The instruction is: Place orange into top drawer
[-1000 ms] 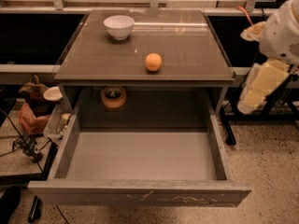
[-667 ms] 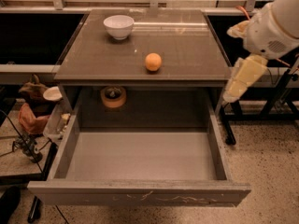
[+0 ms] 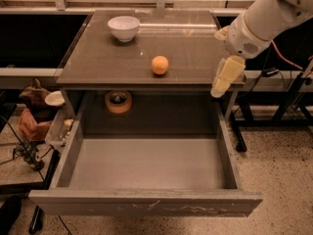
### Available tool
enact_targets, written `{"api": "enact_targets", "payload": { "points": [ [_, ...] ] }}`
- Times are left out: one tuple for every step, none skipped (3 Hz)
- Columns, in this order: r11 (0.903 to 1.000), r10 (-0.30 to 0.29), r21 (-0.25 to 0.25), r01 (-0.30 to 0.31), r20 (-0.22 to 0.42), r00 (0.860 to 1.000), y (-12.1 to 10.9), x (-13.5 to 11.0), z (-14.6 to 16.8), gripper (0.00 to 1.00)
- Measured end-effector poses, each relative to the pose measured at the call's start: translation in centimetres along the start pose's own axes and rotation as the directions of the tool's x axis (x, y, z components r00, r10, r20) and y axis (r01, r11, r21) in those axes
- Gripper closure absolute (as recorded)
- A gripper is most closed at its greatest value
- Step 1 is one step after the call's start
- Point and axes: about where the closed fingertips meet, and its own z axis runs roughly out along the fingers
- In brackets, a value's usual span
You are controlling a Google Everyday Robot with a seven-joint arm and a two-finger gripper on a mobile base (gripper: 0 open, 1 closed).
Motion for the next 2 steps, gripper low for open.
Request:
{"api": "enact_targets", "payload": {
  "points": [
    [0.9995,-0.017,-0.025,0.017,0.000,1.000,-3.0,-1.6,4.8,0.00],
    [0.9981,-0.045,-0.042,0.046,0.017,0.999,-5.8,-3.8,8.6,0.00]
  ]
}}
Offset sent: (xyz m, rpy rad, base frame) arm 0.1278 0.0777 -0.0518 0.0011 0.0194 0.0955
